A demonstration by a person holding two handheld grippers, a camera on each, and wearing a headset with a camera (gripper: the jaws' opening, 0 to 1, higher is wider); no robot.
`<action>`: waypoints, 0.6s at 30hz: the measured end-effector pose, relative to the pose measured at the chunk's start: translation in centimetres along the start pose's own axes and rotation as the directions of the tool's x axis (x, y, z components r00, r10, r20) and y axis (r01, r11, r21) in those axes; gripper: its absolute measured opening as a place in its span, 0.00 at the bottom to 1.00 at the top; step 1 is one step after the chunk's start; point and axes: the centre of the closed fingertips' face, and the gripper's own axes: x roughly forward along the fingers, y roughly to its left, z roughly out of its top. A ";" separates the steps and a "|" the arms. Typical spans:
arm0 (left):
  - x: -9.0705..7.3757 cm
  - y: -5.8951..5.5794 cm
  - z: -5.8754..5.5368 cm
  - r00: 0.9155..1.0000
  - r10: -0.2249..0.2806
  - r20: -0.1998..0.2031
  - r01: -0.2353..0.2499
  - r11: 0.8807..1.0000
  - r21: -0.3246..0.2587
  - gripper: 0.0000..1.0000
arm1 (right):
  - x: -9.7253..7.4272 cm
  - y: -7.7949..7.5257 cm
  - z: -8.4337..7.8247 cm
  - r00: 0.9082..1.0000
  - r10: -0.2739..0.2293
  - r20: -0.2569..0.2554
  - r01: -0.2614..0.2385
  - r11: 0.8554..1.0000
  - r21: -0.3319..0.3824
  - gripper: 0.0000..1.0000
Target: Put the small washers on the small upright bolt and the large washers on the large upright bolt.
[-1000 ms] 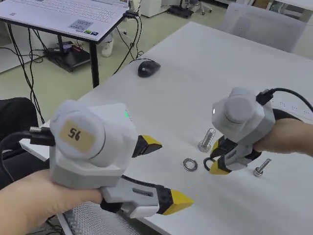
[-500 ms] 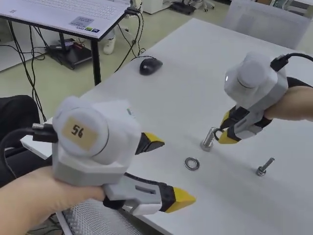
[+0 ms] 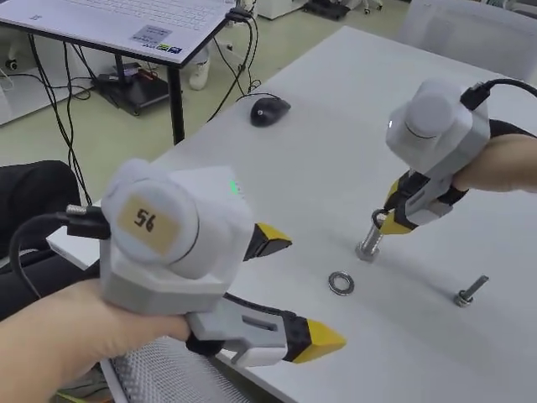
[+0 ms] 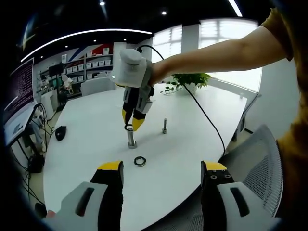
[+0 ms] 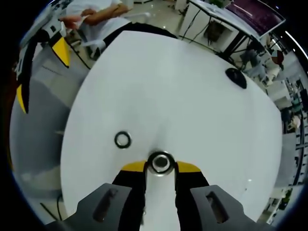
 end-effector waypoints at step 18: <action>0.1 0.3 0.0 1.000 -0.001 -0.005 0.001 1.000 -0.005 0.64 | 3.6 0.3 -0.7 0.999 0.035 -0.028 -0.035 0.999 -0.005 0.22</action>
